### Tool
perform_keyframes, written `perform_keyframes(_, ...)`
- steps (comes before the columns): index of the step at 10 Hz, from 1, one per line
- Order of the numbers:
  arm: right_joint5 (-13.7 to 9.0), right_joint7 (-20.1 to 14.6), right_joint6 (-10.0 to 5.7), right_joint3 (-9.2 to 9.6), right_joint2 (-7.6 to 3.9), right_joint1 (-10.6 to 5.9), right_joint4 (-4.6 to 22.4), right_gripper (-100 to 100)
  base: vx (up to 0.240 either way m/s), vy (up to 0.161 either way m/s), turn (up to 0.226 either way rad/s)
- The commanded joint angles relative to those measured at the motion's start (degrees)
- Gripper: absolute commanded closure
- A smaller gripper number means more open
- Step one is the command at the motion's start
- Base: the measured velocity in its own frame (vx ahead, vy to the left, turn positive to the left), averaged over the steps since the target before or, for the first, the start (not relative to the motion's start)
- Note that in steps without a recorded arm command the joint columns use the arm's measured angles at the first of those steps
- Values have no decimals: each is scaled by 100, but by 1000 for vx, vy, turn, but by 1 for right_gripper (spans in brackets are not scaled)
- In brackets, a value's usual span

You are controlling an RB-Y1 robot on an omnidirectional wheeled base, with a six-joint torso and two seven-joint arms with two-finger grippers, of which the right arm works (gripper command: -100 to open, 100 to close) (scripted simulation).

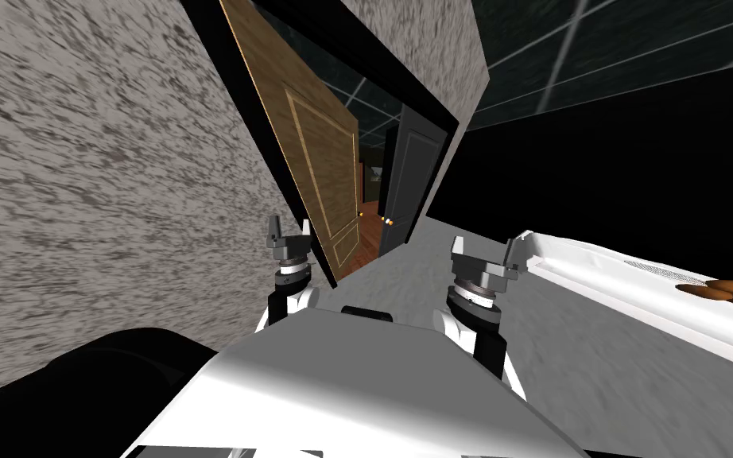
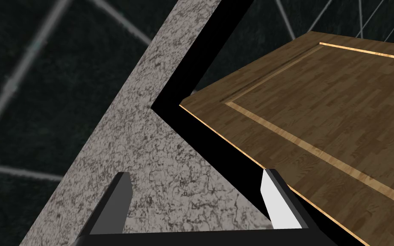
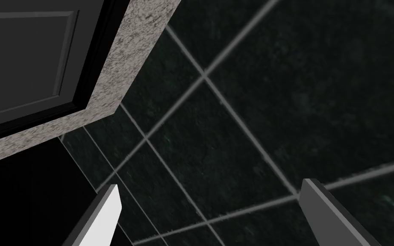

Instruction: Push the door open

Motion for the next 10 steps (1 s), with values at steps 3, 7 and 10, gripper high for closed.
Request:
perform_keyframes(3, -242, -316, -88, 261, -129, -102, 412, -100, 128, -60, 110)
perform_keyframes(7, -532, -695, -195, 575, -254, -224, 907, -100, 157, -89, 109)
perform_keyframes(10, -731, -954, -267, 789, -330, -307, 1246, -100, 107, -86, 104)
